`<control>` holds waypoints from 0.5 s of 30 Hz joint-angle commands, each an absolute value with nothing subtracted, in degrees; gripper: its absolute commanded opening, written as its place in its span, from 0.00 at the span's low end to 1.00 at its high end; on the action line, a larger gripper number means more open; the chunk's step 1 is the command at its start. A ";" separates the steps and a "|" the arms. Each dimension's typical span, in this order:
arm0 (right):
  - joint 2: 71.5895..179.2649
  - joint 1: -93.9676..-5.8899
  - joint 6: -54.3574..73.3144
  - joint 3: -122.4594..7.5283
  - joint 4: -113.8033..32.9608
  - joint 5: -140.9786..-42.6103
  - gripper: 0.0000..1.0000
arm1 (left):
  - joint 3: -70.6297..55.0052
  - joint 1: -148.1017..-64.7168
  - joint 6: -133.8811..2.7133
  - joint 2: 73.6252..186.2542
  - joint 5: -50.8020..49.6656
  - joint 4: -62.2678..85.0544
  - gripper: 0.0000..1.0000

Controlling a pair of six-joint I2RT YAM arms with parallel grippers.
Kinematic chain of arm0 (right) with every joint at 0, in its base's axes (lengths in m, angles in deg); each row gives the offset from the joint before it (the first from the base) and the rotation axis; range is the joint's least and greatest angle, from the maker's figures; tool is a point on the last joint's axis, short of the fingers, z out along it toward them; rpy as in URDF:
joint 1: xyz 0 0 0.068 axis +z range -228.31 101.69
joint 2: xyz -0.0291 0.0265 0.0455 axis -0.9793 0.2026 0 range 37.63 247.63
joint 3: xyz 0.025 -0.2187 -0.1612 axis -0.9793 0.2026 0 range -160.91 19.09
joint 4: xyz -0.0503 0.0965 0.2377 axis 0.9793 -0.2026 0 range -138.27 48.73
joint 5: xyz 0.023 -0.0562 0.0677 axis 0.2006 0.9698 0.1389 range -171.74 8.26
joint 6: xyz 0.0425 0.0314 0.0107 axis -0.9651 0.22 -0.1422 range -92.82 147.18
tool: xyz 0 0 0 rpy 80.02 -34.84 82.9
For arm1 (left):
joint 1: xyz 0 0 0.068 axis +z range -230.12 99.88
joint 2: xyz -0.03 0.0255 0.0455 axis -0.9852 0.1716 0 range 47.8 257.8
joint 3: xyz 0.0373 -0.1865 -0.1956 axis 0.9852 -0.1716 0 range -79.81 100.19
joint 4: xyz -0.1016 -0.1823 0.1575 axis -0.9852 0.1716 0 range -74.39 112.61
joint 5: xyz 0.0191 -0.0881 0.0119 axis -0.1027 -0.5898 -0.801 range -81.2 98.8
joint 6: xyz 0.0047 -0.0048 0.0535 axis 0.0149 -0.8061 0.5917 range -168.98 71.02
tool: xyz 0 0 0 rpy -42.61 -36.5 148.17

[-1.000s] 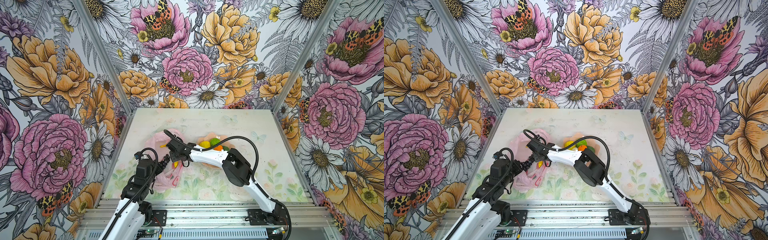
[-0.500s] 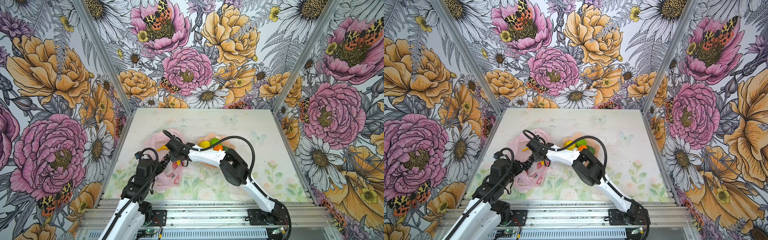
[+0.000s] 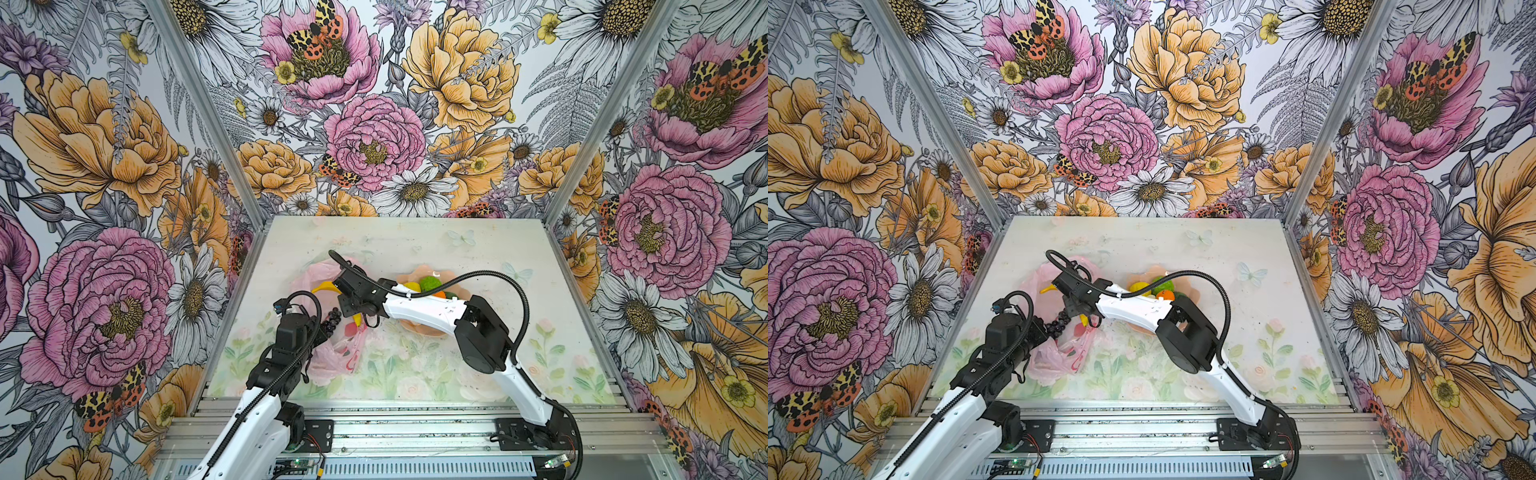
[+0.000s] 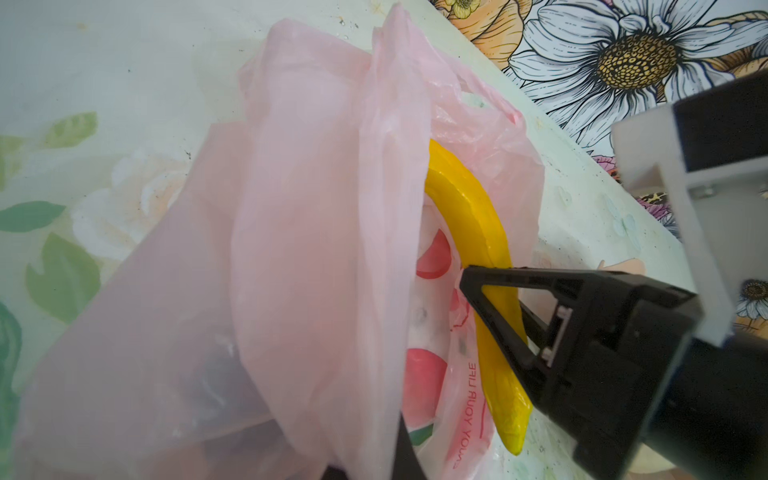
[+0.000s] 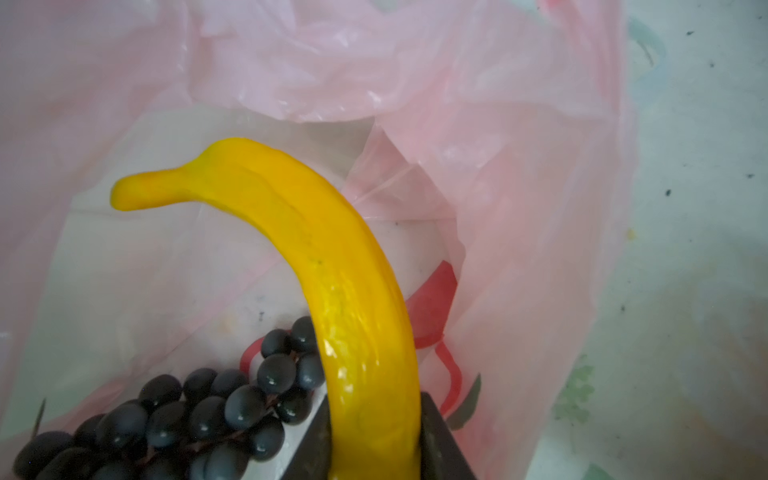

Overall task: Take the fake fruits out of the plastic bag
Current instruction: 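Lift the banana out of the bag and carry it toward the bowl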

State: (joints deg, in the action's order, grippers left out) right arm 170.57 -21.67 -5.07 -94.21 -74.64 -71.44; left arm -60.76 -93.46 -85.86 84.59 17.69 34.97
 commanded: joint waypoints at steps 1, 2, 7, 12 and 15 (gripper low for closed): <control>166.63 -22.06 -5.28 -92.19 -73.09 -73.45 0.30 | -60.73 -92.65 -84.20 85.58 17.16 31.82 0.00; 166.14 -22.02 -5.42 -91.29 -72.43 -73.98 0.30 | -60.81 -92.42 -84.14 85.88 16.99 31.56 0.00; 162.91 -22.06 -6.13 -86.42 -71.24 -74.36 0.30 | -60.90 -91.14 -83.87 86.48 16.36 30.64 0.00; 157.25 -22.03 -6.79 -80.11 -70.72 -74.39 0.30 | -60.86 -88.54 -82.95 88.07 15.03 28.47 0.00; 153.29 -22.11 -6.73 -75.79 -70.50 -73.29 0.30 | -60.94 -87.30 -82.32 89.57 13.68 26.74 0.00</control>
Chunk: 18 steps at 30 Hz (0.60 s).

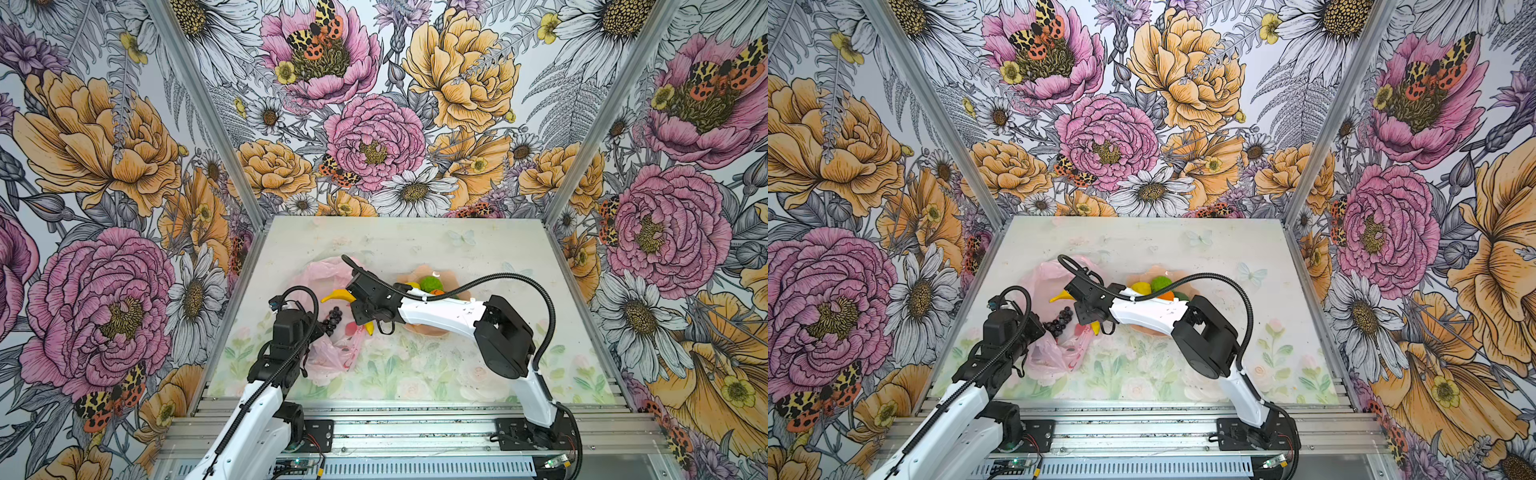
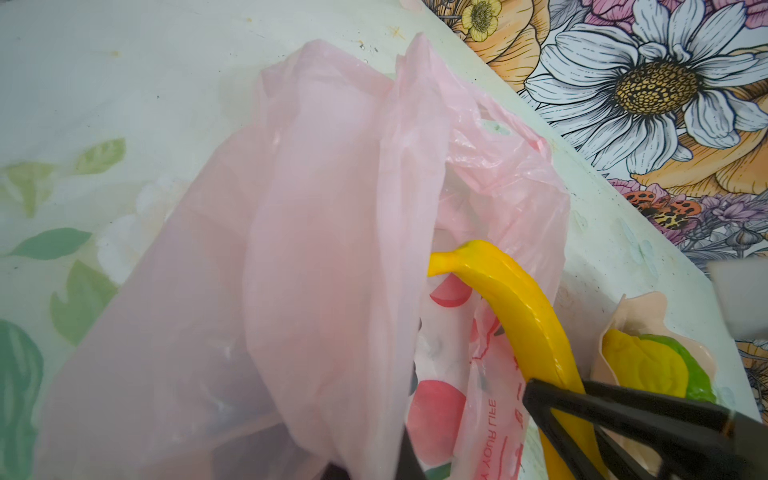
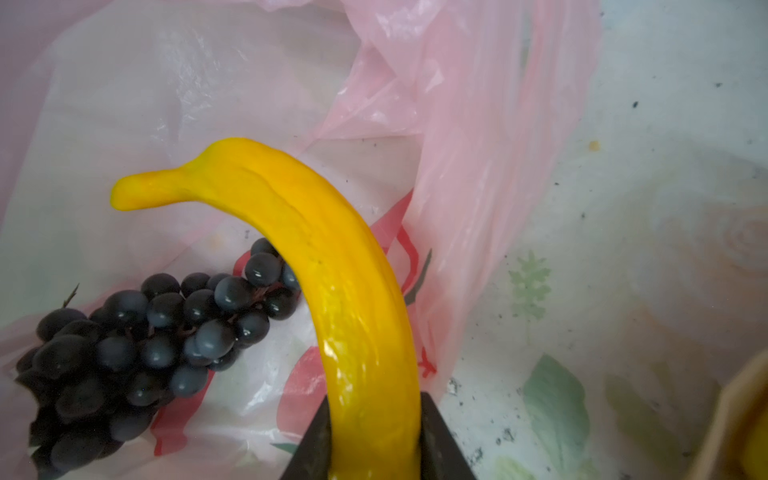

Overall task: Take the fake fruits out of the plastic bag
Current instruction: 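Lift the banana out of the bag and carry it toward the bowl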

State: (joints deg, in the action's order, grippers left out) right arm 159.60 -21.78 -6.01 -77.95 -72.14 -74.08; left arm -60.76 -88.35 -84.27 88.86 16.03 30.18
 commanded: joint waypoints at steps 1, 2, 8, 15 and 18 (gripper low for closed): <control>152.08 -22.07 -6.58 -74.45 -70.47 -73.01 0.30 | -61.04 -87.14 -82.31 89.89 13.48 26.40 0.00; 150.64 -22.21 -6.36 -72.96 -70.50 -72.69 0.29 | -61.09 -87.02 -82.18 90.11 13.23 26.13 0.00; 140.99 -25.04 -6.58 -63.15 -70.54 -71.96 0.28 | -61.96 -86.97 -81.90 88.90 12.32 25.35 0.00; 129.14 -31.94 -6.64 -53.07 -70.63 -72.92 0.29 | -62.35 -86.99 -81.75 89.00 11.96 24.63 0.00; 125.25 -35.27 -5.90 -50.78 -70.72 -73.51 0.29 | -62.11 -87.05 -81.54 90.10 11.58 24.31 0.00</control>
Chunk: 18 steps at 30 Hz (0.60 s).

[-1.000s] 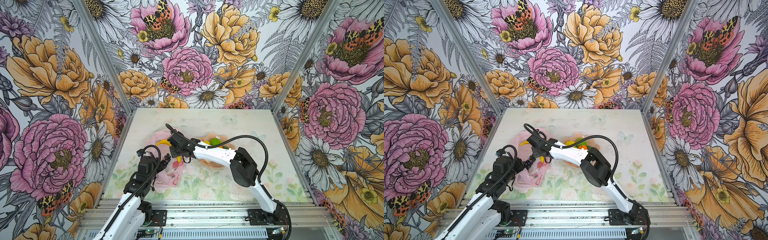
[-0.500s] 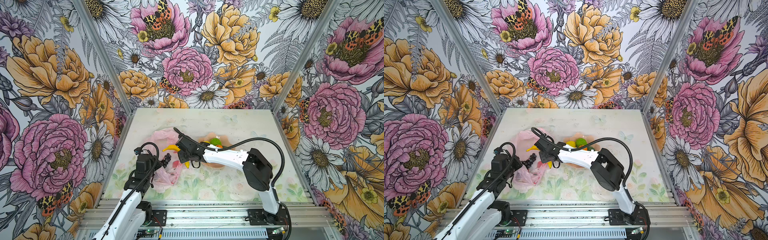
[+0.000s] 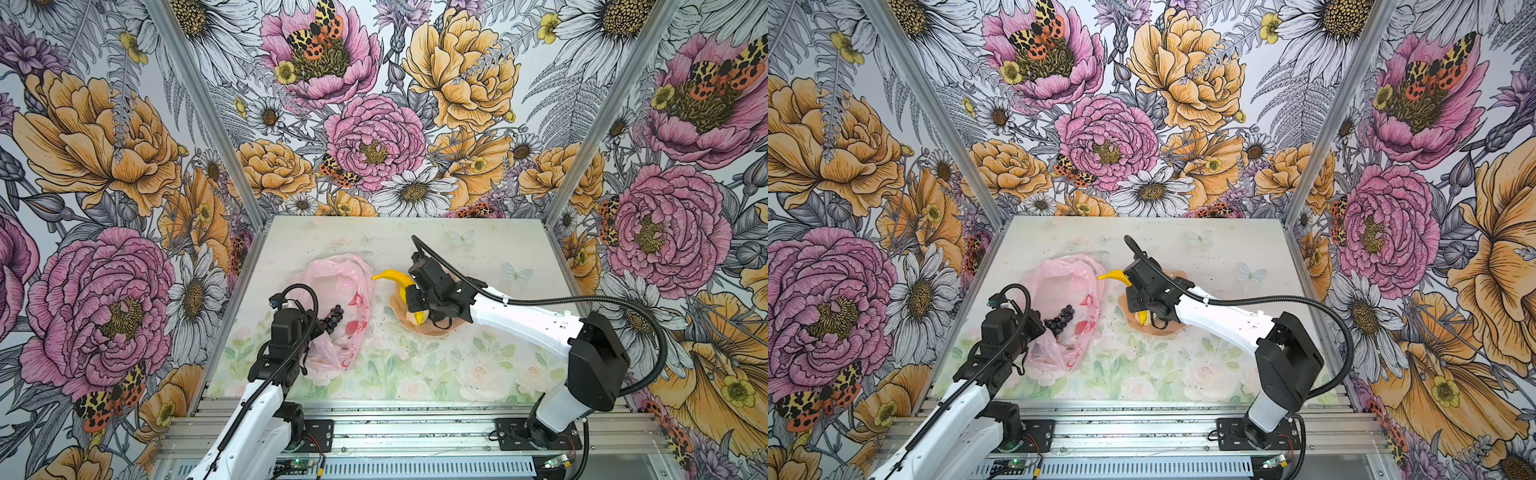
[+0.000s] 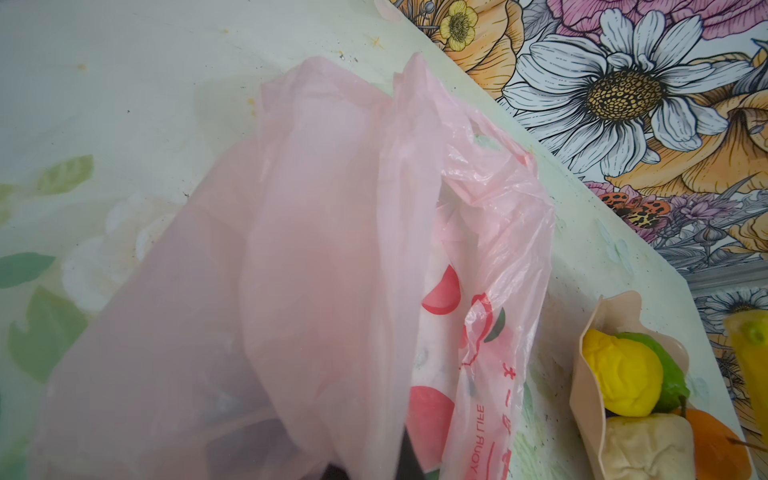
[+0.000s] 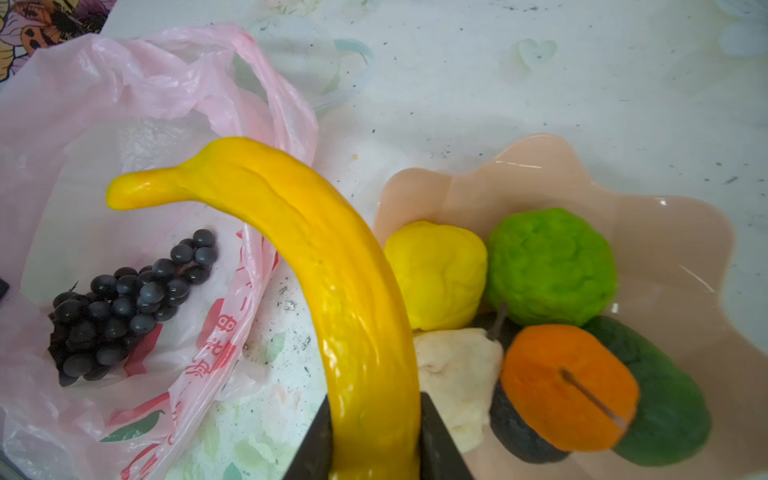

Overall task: Take the fake fruits out of the plastic bag
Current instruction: 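Lift the banana out of the bag and carry it toward the bowl, then lower the banana onto the fruits in the bowl and open the right gripper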

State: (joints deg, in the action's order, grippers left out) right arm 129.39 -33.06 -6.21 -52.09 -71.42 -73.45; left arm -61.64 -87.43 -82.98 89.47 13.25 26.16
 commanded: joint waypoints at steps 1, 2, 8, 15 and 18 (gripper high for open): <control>124.17 -36.26 -5.80 -50.26 -70.74 -74.13 0.29 | -62.05 -87.06 -81.53 90.35 11.45 24.25 0.00; 123.04 -37.38 -5.72 -49.66 -70.74 -74.84 0.29 | -61.98 -87.11 -81.52 90.52 11.36 24.16 0.00; 117.59 -44.07 -4.84 -45.81 -71.48 -77.57 0.29 | -62.10 -87.13 -81.45 90.28 11.44 24.23 0.00; 115.14 -53.11 -2.97 -40.59 -72.03 -79.28 0.29 | -62.13 -87.24 -81.49 90.51 11.53 24.05 0.00; 116.34 -55.20 -1.61 -39.24 -71.95 -78.96 0.29 | -62.05 -87.32 -81.40 90.65 11.41 24.07 0.00</control>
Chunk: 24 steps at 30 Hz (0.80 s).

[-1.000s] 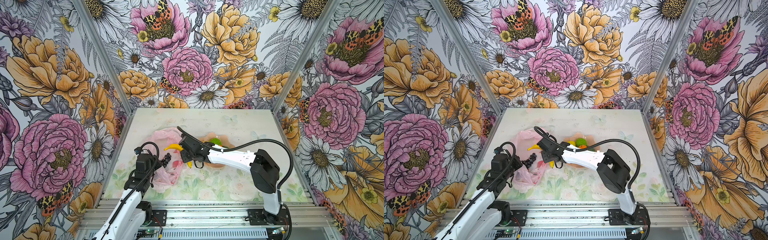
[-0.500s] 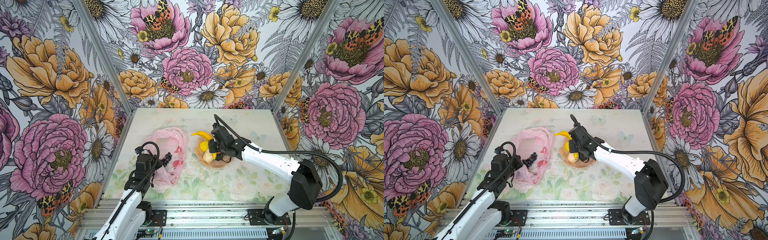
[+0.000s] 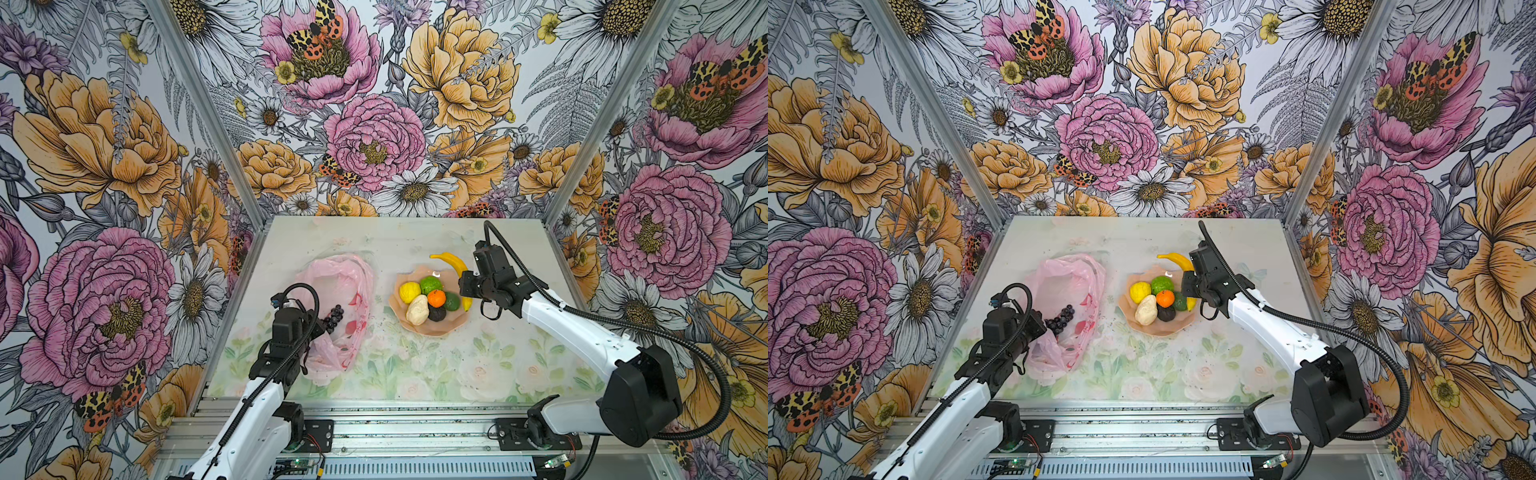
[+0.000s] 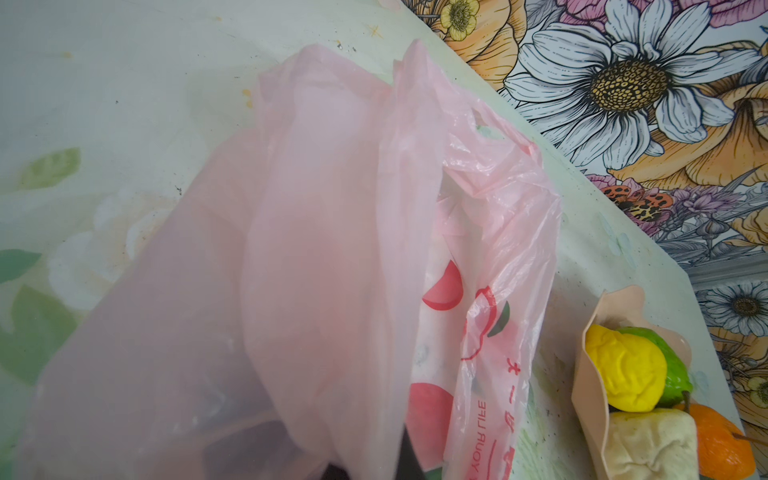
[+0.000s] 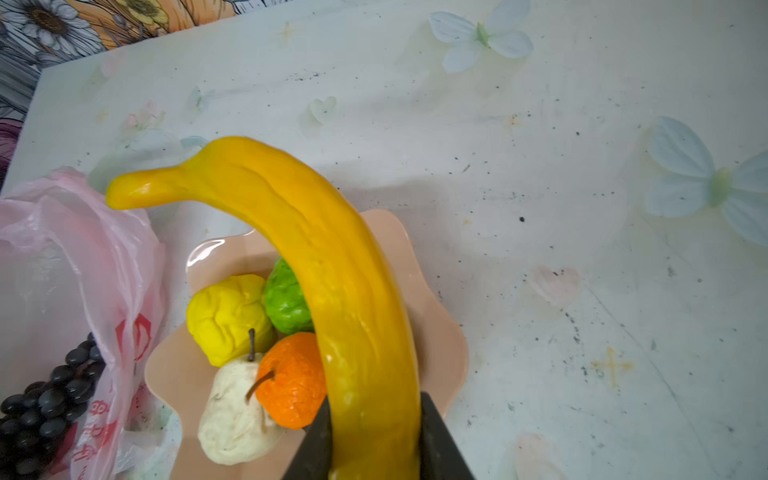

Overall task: Take the fake fruits out of the plastic bag
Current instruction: 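Lower the banana onto the fruits in the bowl and open the right gripper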

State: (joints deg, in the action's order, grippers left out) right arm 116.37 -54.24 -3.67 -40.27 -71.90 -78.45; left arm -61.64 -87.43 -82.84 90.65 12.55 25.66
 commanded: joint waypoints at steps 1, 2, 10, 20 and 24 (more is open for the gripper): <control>116.99 -55.60 -1.28 -39.02 -71.94 -78.76 0.29 | -62.00 -87.33 -81.43 90.62 11.44 24.10 0.00; 117.72 -55.80 -0.82 -38.85 -71.86 -78.75 0.29 | -61.98 -87.33 -81.39 90.61 11.50 24.06 0.00; 121.46 -55.81 1.90 -37.55 -68.11 -79.53 0.29 | -62.09 -87.40 -81.40 90.48 11.62 24.10 0.00; 124.70 -55.55 2.32 -36.79 -65.17 -80.56 0.31 | -62.39 -87.39 -81.48 89.37 12.01 24.39 0.00; 125.42 -55.55 2.52 -36.64 -64.70 -80.34 0.32 | -62.47 -87.49 -81.54 89.02 12.22 24.42 0.00</control>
State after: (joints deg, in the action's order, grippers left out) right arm 124.65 -55.79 1.68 -37.25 -66.92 -80.14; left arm -61.73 -87.43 -82.84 89.77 12.55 25.66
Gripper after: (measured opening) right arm 0.321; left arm 0.050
